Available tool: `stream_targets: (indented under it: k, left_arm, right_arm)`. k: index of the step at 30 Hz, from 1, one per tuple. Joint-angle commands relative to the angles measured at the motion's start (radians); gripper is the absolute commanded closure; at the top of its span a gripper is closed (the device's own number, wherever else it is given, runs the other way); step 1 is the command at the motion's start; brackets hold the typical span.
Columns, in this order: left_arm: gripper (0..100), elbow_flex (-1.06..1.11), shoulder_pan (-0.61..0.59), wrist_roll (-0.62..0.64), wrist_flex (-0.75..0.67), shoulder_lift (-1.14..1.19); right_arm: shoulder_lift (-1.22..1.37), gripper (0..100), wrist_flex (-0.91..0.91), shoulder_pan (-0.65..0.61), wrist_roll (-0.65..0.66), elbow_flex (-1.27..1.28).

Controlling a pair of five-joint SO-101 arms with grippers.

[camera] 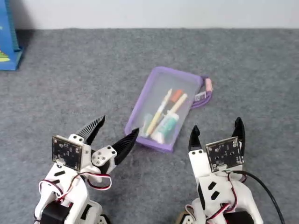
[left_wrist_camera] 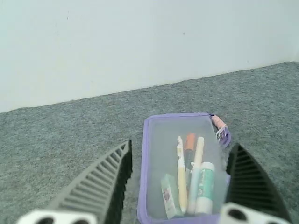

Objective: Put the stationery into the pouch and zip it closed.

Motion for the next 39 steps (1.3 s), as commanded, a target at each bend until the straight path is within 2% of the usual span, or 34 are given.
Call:
stream_targets:
  k: [1,5,6,8,11,15,21,39]
  left_arm:
    - [78,-0.012,-0.037,0.008,-0.026,-0.012]
    - [91,-0.012,-0.138,-0.003,-0.026,-0.012]
    - [94,-0.01,-0.155,-0.028,-0.025,-0.012]
    - [99,-0.008,-0.172,-0.095,0.014,-0.012]
    - [99,-0.01,-0.172,-0.17,0.1,-0.012]
    - [98,0.007,-0.172,-0.244,0.176,-0.012]
    - [98,0.143,-0.172,-0.25,0.186,-0.012]
    - [98,0.41,-0.178,-0.249,0.189,-0.012]
  right_arm:
    - [-0.002,75.3,0.018,-0.001,-0.012,-0.006]
    - [-0.002,98.7,0.039,-0.001,-0.012,-0.006]
    - [-0.002,99.4,0.047,-0.001,-0.012,-0.006]
    - [-0.004,94.6,0.085,-0.001,-0.014,-0.006]
    - [-0.004,94.6,0.12,0.002,-0.072,-0.006]
    - [-0.004,94.6,0.137,0.099,-0.124,0.008]
    - [-0.004,94.6,0.128,0.251,-0.132,0.146]
    - [-0.004,94.5,0.128,0.252,-0.138,0.48]
